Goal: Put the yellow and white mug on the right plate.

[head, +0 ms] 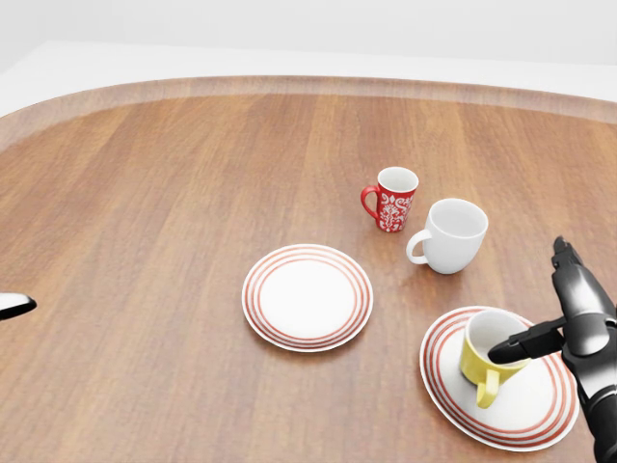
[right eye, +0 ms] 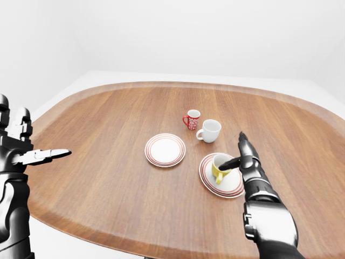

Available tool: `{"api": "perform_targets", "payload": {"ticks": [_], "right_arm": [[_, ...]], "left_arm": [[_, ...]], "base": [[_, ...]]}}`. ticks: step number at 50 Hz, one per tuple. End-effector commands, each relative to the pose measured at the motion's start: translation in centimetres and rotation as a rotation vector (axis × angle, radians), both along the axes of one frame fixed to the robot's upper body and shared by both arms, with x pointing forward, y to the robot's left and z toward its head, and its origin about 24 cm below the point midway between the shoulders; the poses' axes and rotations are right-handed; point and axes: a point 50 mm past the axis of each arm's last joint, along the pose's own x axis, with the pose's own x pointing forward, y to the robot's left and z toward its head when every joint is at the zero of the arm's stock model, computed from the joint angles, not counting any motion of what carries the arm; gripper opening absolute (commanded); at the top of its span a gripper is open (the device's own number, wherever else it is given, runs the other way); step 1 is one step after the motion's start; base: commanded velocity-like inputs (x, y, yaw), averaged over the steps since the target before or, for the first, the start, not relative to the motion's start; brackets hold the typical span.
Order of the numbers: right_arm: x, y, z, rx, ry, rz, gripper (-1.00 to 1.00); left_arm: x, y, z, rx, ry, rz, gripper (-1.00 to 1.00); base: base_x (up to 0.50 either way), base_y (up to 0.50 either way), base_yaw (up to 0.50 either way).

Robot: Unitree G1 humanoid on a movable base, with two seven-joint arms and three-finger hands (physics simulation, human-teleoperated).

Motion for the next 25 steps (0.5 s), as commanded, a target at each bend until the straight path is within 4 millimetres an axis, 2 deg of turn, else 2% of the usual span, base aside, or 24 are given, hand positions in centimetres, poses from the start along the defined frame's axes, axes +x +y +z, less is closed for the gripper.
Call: {"api": "perform_targets", "payload": {"ticks": [1,14,25], "right_arm": [[0.1,0.1,0.1,0.011,-0.003,0.003,1.0],[0.2,-0.1,0.4,0.043,-0.026,-0.007,1.0],[0.8,-0.3,1.6,0.088,-0.073,-0.007,1.0]], "left_arm": [[0.0,0.0,0.1,0.001,-0.004,0.0,1.0],[-0.1,-0.1,0.2,0.006,-0.011,0.0,1.0],[0.0,0.0,0.0,0.0,-0.001,0.0,1.0]], "base": [[0.0,0.0,0.0],[0.0,0.0,0.0],[0.0,0.0,0.0]]}}
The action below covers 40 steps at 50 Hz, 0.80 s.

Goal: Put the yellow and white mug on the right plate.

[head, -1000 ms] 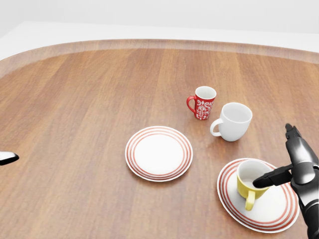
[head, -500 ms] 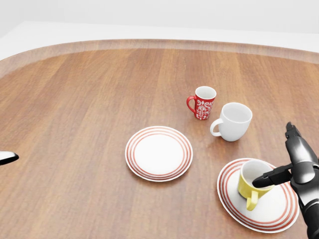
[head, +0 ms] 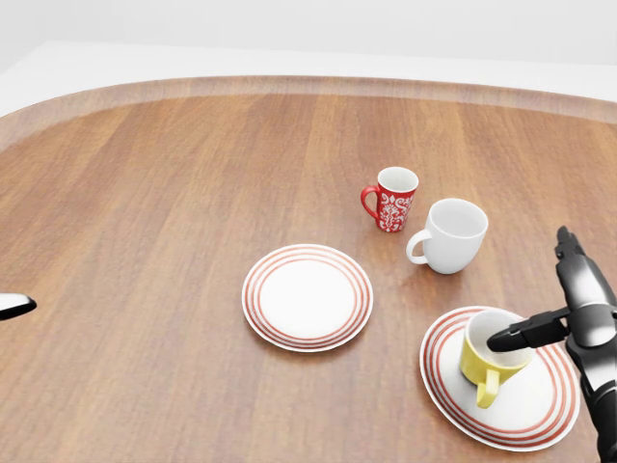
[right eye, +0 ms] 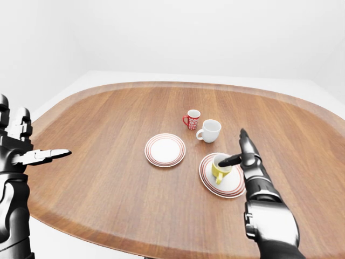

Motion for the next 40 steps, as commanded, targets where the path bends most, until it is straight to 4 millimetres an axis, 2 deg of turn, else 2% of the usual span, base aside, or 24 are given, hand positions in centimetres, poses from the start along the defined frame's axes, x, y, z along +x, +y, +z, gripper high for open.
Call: {"api": "perform_targets", "payload": {"ticks": [1,12,18,19,20,24,30,40], "right_arm": [[0.4,-0.2,1.0,0.043,-0.043,-0.001,1.0],[1.5,-0.6,4.1,0.067,-0.149,0.045,1.0],[2.5,0.0,8.0,0.058,-0.297,0.133,1.0],[2.5,0.0,8.1,0.058,-0.301,0.136,1.0],[2.7,0.5,9.5,0.049,-0.353,0.175,1.0],[2.7,1.1,11.3,0.059,-0.389,0.195,1.0],[2.4,1.8,13.5,0.073,-0.44,0.225,1.0],[0.9,4.1,19.4,0.01,-0.65,0.386,1.0]], "left_arm": [[0.0,0.0,0.0,-0.001,-0.002,0.0,1.0],[0.0,0.0,0.0,-0.005,-0.002,-0.001,1.0],[0.1,0.0,-0.1,-0.007,0.003,-0.002,1.0],[0.1,0.0,-0.1,-0.007,0.002,-0.002,1.0],[0.1,0.0,-0.1,-0.008,0.003,-0.002,1.0],[0.0,0.0,-0.1,-0.008,0.002,-0.002,1.0],[0.0,0.0,-0.1,-0.009,0.003,-0.002,1.0],[0.0,0.0,-0.1,-0.006,0.001,-0.002,1.0]], "base": [[0.0,0.0,0.0],[0.0,0.0,0.0],[0.0,0.0,0.0],[0.0,0.0,0.0],[0.0,0.0,0.0],[0.0,0.0,0.0],[0.0,0.0,0.0],[0.0,0.0,0.0]]}}
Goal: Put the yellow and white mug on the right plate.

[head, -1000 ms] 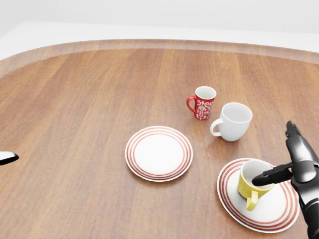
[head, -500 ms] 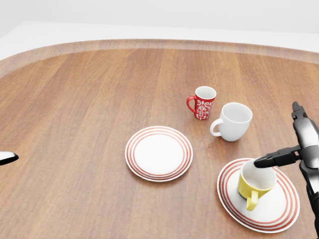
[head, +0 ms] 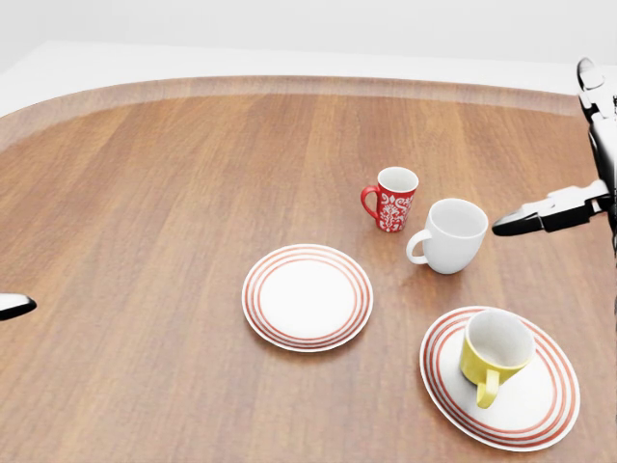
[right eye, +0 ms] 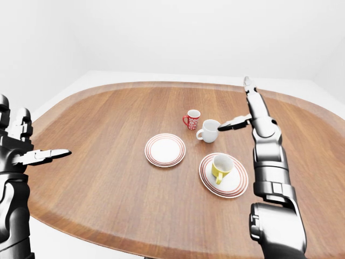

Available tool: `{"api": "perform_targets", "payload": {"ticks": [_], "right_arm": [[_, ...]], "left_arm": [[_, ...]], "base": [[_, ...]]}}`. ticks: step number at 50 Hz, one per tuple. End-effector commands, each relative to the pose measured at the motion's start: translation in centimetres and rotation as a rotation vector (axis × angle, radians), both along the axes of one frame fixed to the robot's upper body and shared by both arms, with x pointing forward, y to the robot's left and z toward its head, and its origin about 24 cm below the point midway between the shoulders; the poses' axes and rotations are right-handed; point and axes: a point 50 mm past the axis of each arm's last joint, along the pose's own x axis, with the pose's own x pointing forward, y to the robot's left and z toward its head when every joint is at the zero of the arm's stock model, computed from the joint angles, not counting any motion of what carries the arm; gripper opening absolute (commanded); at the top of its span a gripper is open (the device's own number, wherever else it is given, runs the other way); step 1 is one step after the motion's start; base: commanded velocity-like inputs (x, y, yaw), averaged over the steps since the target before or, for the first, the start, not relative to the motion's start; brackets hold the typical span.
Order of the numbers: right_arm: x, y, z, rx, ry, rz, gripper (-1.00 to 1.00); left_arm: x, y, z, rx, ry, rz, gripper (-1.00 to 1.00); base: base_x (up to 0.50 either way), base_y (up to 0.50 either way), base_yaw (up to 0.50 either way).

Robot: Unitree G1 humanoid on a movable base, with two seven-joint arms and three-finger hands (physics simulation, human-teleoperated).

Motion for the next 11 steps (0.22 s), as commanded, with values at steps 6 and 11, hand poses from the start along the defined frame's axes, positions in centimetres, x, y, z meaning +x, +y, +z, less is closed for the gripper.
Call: {"api": "perform_targets", "payload": {"ticks": [6,11], "right_arm": [[-3.0,3.8,9.3,-0.126,-0.356,0.219,1.0],[-5.8,6.1,14.2,-0.201,-0.559,0.332,1.0]], "left_arm": [[0.1,0.0,-0.1,-0.002,0.005,-0.001,1.0],[0.1,0.0,0.0,-0.002,0.0,0.0,1.0]], "base": [[0.0,0.0,0.0],[0.0,0.0,0.0]]}}
